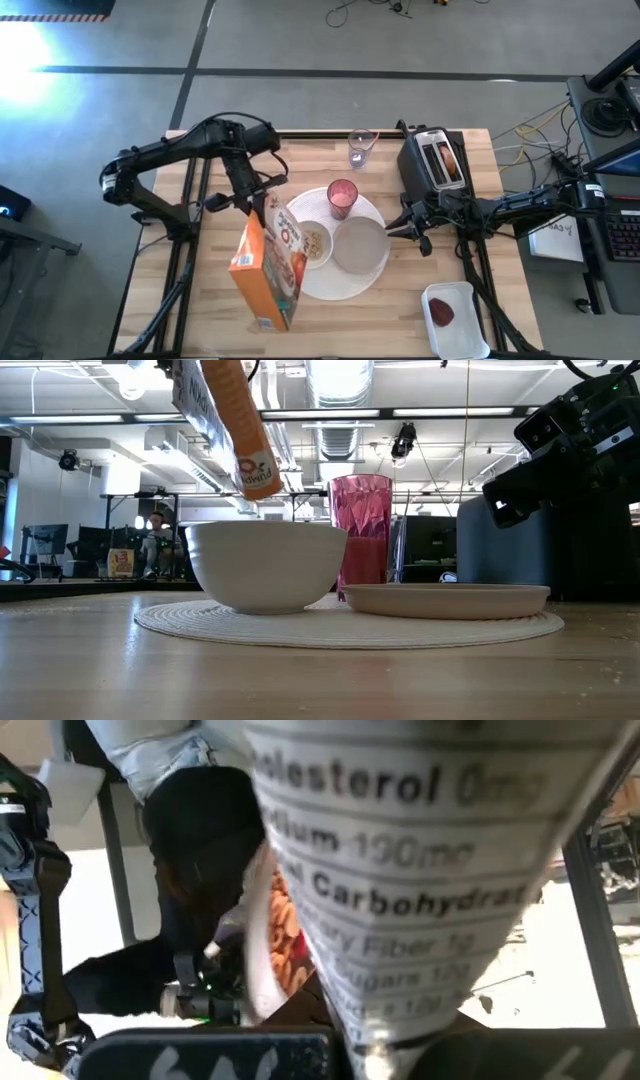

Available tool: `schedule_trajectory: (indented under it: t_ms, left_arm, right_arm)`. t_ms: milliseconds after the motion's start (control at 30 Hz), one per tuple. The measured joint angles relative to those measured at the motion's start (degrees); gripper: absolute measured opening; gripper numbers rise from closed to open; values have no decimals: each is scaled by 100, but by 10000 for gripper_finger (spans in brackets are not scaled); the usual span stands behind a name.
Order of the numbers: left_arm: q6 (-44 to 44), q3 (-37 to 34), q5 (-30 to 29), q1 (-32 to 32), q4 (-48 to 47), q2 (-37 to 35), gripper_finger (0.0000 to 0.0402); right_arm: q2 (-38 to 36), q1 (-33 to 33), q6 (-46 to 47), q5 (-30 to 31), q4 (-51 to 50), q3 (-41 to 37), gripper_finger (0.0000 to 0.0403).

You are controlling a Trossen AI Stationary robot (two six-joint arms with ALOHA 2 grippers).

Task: Arrange a breakfast setting
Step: Pour the cereal from the cereal box into the white bowl

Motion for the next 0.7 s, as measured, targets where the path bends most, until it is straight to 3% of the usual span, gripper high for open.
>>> schedule_trajectory:
  t_ms: [700]
  left_arm:
    - [40, 0, 54, -28, 3, 4, 0]
  right_arm:
    - [2, -2, 0, 0, 0, 0, 82]
